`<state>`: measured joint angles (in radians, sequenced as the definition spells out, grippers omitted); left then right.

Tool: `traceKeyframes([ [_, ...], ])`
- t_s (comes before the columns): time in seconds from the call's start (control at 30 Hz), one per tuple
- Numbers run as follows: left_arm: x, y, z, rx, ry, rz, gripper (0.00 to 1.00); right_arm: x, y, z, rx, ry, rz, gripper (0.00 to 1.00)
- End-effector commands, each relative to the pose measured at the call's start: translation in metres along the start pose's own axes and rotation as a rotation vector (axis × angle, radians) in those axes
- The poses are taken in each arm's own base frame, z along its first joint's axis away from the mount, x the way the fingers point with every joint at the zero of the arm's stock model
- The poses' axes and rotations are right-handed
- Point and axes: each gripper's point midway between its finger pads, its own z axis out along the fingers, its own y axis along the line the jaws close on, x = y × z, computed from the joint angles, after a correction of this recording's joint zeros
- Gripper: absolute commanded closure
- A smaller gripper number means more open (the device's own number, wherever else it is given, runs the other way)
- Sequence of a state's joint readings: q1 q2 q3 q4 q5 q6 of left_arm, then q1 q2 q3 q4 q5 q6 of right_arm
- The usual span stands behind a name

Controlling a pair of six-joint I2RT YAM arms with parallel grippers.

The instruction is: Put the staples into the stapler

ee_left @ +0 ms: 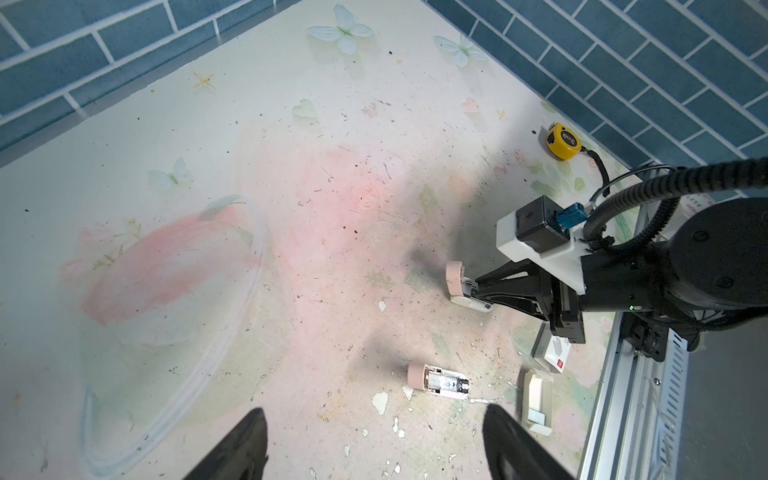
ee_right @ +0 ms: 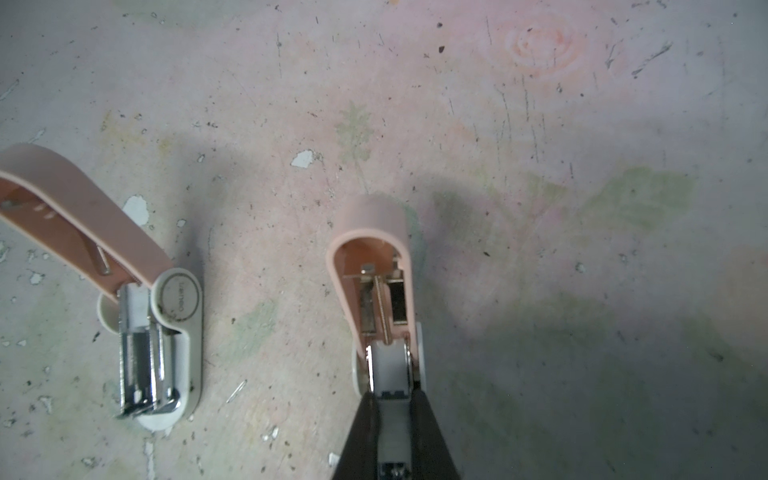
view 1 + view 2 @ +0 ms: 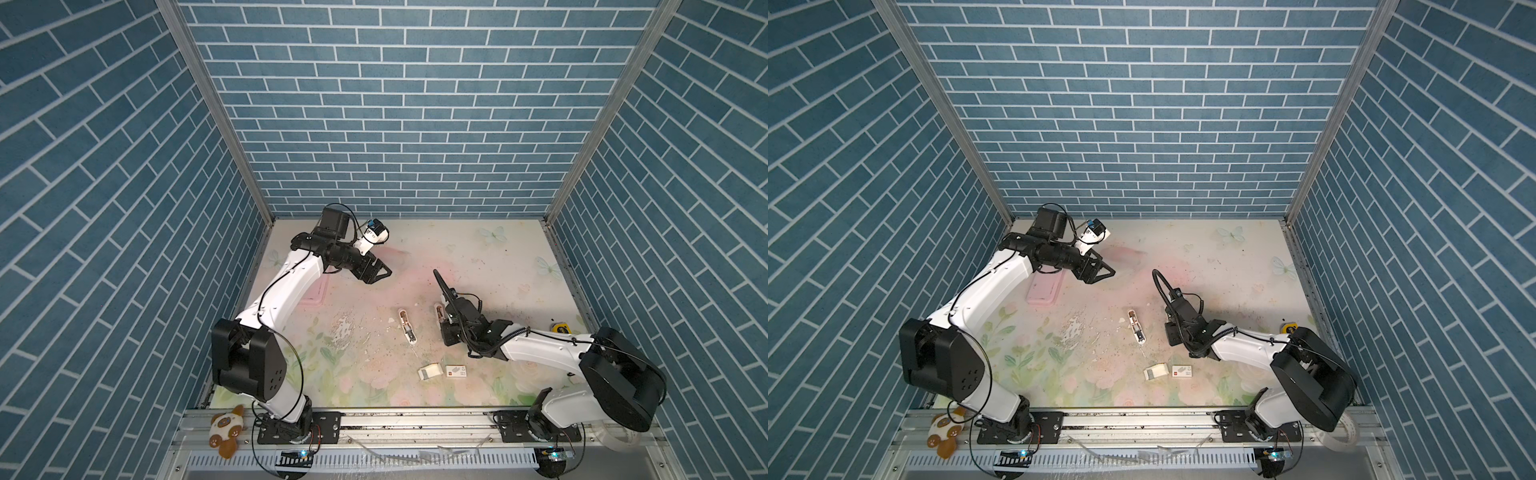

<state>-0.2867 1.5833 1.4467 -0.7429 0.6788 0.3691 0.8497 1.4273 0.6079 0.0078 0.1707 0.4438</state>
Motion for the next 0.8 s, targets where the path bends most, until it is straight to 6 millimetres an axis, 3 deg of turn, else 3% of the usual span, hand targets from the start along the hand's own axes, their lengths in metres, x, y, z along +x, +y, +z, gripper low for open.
traceKeyframes([
  [0.0,0.002,-0.005,0.002,0.024,0.001,-0.007,0.17,0.002,-0.004,0.002,0.015,0.007,-0.02,0.95],
  [0.77,0.002,-0.005,0.002,0.022,-0.002,-0.002,0.17,0.013,-0.006,-0.003,0.009,0.034,-0.007,0.95],
])
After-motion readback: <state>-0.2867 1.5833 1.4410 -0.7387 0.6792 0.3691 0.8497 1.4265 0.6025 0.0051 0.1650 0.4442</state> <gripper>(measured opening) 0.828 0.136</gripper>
